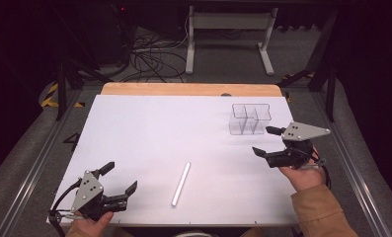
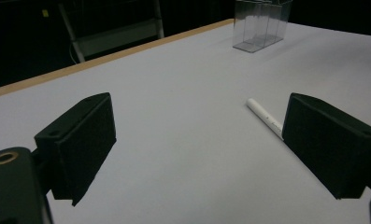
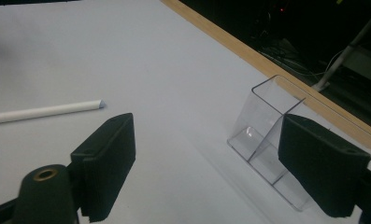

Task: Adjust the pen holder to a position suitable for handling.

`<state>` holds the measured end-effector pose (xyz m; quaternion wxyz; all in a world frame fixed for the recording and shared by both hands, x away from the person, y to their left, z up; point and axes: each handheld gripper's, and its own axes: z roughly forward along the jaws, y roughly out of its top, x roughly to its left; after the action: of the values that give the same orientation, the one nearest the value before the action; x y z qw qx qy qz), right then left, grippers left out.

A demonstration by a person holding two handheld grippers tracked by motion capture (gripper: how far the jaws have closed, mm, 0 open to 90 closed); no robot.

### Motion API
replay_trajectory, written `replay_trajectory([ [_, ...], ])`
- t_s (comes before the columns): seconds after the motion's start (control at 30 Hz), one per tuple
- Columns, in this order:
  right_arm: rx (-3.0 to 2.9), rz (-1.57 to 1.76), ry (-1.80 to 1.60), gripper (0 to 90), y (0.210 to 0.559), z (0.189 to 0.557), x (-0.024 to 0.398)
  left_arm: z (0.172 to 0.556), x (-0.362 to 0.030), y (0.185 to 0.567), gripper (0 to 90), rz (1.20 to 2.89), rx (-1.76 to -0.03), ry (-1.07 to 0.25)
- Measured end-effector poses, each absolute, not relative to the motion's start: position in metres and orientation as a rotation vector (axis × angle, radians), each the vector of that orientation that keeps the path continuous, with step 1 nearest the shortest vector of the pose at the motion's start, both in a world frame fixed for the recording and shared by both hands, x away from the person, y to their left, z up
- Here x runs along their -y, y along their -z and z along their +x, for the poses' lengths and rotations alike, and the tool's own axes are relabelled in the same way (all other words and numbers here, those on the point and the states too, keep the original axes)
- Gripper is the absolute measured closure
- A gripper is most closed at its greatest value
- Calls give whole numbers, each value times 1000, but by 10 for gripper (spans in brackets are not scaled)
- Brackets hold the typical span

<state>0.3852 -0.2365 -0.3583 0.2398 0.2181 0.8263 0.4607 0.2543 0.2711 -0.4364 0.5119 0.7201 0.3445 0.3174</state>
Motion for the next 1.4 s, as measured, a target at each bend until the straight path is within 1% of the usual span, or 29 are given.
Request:
replay_trajectory([
  [0.2,-2263,601,-1234,189,358,399,238,255,-271,437,105,1736,-831,-768],
  [0.5,-2249,551,-1185,190,353,409,234,256,-272,437,105,1737,-831,-770],
  [0.9,-2278,602,-1204,212,349,415,240,256,-272,437,106,1732,-832,-766],
  [0.97,-2296,595,-1173,230,348,418,240,256,-271,437,106,1732,-832,-766],
  [1.2,-2390,611,-1133,336,346,438,237,256,-272,437,106,1733,-835,-766],
  [1.4,-2437,663,-1089,396,347,460,239,256,-272,437,107,1731,-837,-763],
])
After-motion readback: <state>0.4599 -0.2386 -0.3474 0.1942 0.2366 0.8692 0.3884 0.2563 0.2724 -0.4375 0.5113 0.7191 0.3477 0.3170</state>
